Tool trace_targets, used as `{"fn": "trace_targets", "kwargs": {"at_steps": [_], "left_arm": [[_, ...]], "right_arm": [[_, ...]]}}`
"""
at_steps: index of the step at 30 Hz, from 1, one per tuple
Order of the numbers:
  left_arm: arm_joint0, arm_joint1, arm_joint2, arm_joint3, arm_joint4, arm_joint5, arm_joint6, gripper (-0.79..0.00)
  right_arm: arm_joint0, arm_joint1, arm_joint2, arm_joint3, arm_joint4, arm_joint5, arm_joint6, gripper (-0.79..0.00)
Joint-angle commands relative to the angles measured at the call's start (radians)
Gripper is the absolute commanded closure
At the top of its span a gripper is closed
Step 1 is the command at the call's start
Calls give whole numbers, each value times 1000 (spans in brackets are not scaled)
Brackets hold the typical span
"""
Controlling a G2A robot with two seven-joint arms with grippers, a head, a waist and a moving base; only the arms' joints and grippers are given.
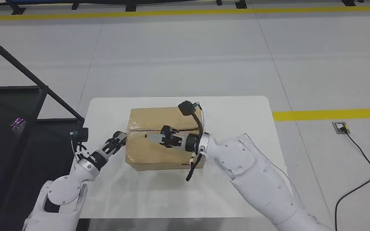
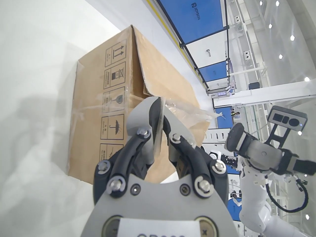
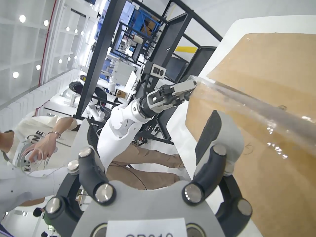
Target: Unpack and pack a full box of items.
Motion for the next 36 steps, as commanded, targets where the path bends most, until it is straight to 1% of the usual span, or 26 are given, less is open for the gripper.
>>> {"fn": "trace_targets", "kwargs": {"at_steps": [1, 5, 9, 12, 18, 27, 28, 29, 31, 32, 33, 34, 36], "left_arm": [[-2, 1, 1, 1, 5, -2, -5, 0], [-6, 3, 7, 4, 17, -8, -9, 0], [-8, 4, 12, 5, 26, -15, -8, 0], [-9, 5, 13, 6, 26, -19, -11, 0], [-8, 7, 14, 6, 33, -28, -14, 0], [-6, 10, 16, 5, 41, -31, -1, 0], [-6, 10, 17, 6, 44, -29, 3, -12], [-5, 10, 18, 6, 45, -27, 7, -249], [-3, 9, 19, 7, 41, -21, 16, -406], [-2, 9, 19, 6, 40, -17, 18, -616], [0, 10, 18, 4, 38, -16, 19, -727], [2, 10, 17, 2, 37, -17, 19, -776], [6, 10, 14, 0, 32, -16, 20, -782]], "right_arm": [[21, -11, -10, 34, 10, 26, -32, -785], [61, -32, -34, 91, 34, 65, -43, -785], [100, -47, -52, 138, 32, 124, -34, -785], [120, -58, -58, 171, 24, 169, -53, -785], [166, -79, -74, 246, 41, 261, -7, -785], [192, -96, -70, 307, 55, 294, 33, -785], [192, -97, -69, 311, 54, 293, 34, -785], [191, -98, -69, 317, 53, 293, 36, -785], [191, -101, -68, 330, 51, 291, 38, -785], [191, -102, -67, 337, 51, 290, 37, -785], [191, -104, -66, 343, 52, 288, 37, -785], [190, -105, -64, 349, 54, 285, 36, -785], [191, -109, -61, 363, 59, 280, 33, -785]]}}
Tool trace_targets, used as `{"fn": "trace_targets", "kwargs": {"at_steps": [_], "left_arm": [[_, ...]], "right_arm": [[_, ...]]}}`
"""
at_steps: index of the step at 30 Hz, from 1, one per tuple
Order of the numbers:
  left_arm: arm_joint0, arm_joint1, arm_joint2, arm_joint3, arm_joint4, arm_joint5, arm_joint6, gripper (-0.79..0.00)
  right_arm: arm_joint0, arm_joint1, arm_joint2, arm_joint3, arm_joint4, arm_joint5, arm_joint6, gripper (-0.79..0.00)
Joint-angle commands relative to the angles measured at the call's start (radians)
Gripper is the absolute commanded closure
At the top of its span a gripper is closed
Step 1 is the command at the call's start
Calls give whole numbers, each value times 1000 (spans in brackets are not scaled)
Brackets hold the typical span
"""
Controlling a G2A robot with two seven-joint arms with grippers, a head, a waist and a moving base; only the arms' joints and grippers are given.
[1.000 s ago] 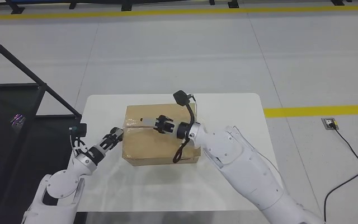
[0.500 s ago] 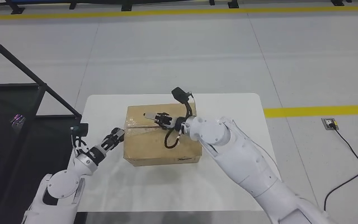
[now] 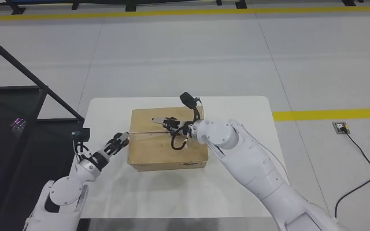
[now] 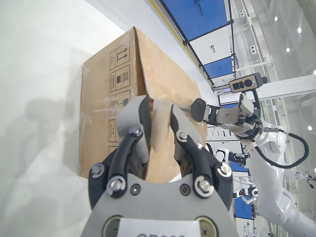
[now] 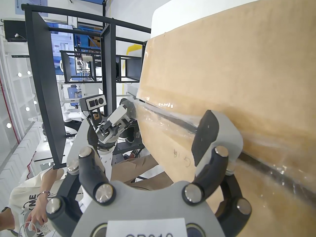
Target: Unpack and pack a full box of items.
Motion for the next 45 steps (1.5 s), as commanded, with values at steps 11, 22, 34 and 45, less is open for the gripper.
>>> {"fn": "trace_targets", "kwargs": {"at_steps": [11, 22, 34, 45], "left_arm": [[27, 4, -53, -10, -67, -8, 30, -785], [104, 6, -88, -134, -182, -23, 3, -785], [88, 2, -21, -178, -146, 3, 13, -785], [60, 2, -22, -95, -160, 13, 29, -785]], "right_arm": [[17, -18, 14, 60, 6, 3, -3, -785], [-8, 0, 78, 24, -25, 13, 27, -785], [-109, 52, 198, -97, -93, 70, 61, -785], [-197, 90, 310, -192, -98, 76, 86, -785]]}}
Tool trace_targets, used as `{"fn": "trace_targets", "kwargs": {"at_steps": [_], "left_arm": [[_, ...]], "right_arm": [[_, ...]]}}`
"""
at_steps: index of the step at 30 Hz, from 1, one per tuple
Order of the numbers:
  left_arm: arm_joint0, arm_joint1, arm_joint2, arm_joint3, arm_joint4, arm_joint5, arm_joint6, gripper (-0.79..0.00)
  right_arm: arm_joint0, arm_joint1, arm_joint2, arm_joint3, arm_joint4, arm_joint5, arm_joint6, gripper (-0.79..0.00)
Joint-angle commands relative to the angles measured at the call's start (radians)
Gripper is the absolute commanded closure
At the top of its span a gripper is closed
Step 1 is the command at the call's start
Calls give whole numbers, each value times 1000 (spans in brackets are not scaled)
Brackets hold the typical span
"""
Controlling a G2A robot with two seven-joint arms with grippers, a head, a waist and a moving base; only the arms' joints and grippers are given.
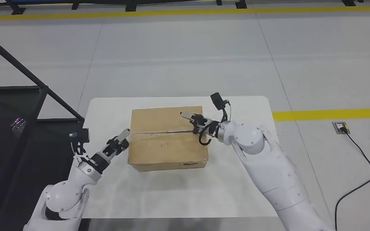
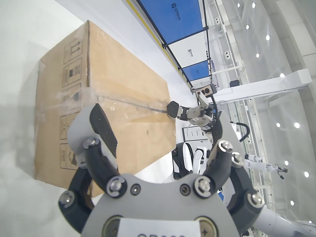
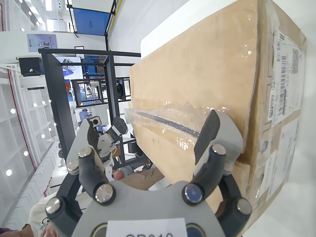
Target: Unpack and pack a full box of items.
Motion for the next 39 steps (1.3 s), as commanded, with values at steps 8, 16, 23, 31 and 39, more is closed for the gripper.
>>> {"fn": "trace_targets", "kwargs": {"at_steps": [8, 16, 23, 31, 39], "left_arm": [[9, 3, -60, 111, -98, 0, -1, -785], [-16, -5, -11, 173, -137, 15, 1, -785], [-35, -14, 52, 176, -147, 17, 2, -785], [-37, -20, 83, 155, -162, 12, 5, -785], [-6, -21, 66, 128, -197, -13, 16, -785]], "right_arm": [[16, -7, -7, 52, 52, -53, 11, -785], [67, -35, -61, 130, 103, -85, -29, -785], [120, -79, -134, 246, 175, -123, -77, -785], [174, -134, -209, 363, 242, -181, -104, -785], [204, -180, -256, 420, 289, -244, -107, -785]]}}
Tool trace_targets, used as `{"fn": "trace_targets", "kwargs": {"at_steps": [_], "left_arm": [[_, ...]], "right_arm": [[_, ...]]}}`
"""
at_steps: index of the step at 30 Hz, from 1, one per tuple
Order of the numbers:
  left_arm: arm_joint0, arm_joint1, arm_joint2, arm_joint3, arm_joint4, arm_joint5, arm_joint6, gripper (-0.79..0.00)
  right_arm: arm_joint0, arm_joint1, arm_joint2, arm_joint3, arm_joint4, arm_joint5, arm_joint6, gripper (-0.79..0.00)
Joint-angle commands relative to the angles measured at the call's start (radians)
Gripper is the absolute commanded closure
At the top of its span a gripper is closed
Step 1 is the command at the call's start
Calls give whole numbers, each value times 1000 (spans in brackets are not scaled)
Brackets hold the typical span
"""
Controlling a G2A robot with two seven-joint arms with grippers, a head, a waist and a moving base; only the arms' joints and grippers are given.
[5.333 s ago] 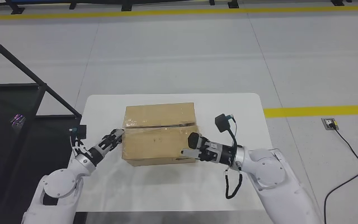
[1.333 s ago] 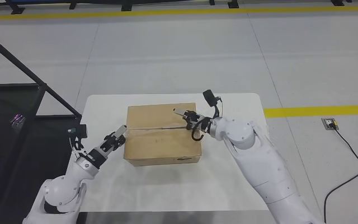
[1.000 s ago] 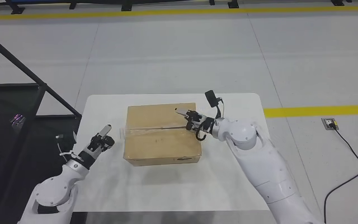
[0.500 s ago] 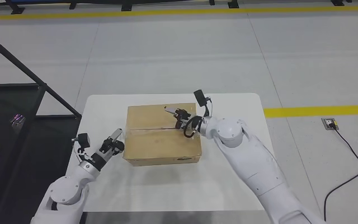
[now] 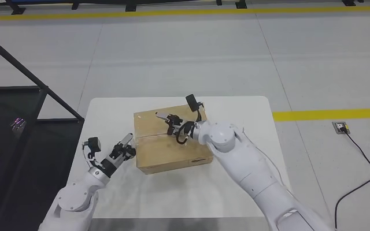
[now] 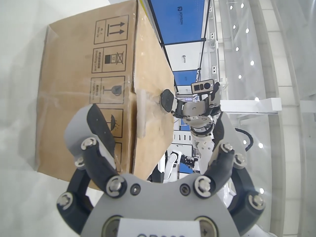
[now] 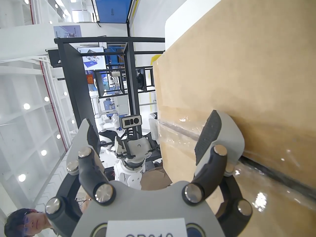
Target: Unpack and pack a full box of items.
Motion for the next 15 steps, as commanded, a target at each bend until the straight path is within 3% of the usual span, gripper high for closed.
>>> {"fn": "trace_targets", "kwargs": {"at_steps": [1, 15], "left_arm": [[14, 1, -21, 1, -18, -11, 6, -785], [144, 15, -213, 41, -121, -123, 37, -785]], "right_arm": [[6, -12, -13, 12, 8, -8, -7, -785], [69, -130, -112, 165, 95, -76, -19, -785]]}}
